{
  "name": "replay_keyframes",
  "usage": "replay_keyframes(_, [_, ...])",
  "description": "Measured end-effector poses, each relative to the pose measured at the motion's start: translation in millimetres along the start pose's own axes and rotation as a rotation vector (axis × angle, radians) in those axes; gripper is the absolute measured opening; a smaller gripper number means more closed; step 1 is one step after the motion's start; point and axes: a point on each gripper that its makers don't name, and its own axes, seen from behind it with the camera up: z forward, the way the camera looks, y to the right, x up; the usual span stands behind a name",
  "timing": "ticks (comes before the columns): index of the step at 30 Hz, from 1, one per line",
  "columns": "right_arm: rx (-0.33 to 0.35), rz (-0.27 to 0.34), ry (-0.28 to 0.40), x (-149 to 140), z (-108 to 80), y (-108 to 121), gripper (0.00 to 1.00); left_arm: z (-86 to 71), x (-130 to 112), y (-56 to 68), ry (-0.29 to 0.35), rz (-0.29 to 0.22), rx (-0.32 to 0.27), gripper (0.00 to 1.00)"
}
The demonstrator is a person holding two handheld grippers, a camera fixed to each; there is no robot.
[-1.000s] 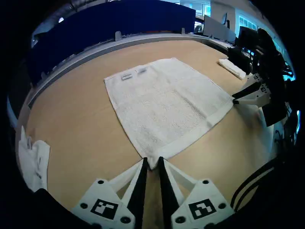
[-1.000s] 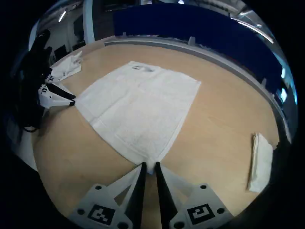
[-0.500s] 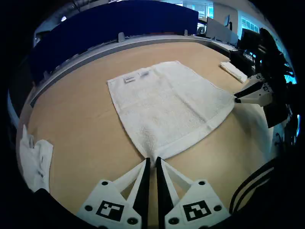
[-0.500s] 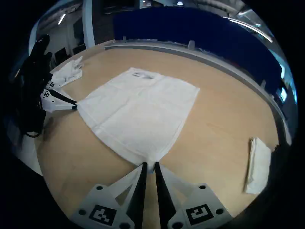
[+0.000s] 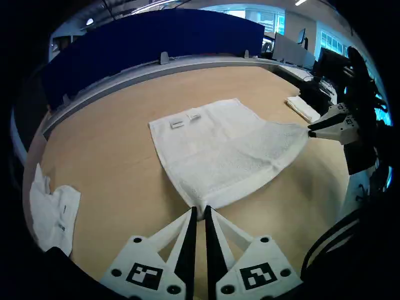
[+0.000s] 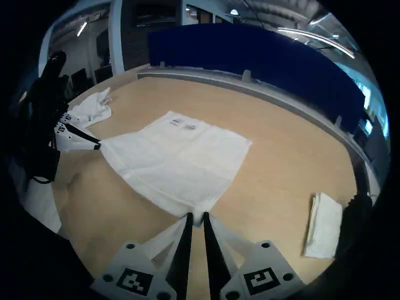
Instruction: Fold towel
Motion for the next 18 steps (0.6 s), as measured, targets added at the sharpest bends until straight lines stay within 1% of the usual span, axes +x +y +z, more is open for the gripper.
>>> replay_keyframes(9, [-0.009, -0.002, 0.015, 14.3, -28.5, -3.3, 0.16, -26.3, 8.6, 12.3, -0.015, 0.003, -0.019, 0.11])
replay_keyframes(14, [-0.016, -0.001, 0.023, 21.6, -43.3, -4.0, 0.16, -41.8, 13.2, 20.8, -0.021, -0.003, -0.034, 0.11])
replay_keyframes(18, [-0.015, 0.005, 0.024, 24.8, -53.2, -4.4, 0.16, -53.6, 15.0, 25.1, -0.025, -0.011, -0.046, 0.11])
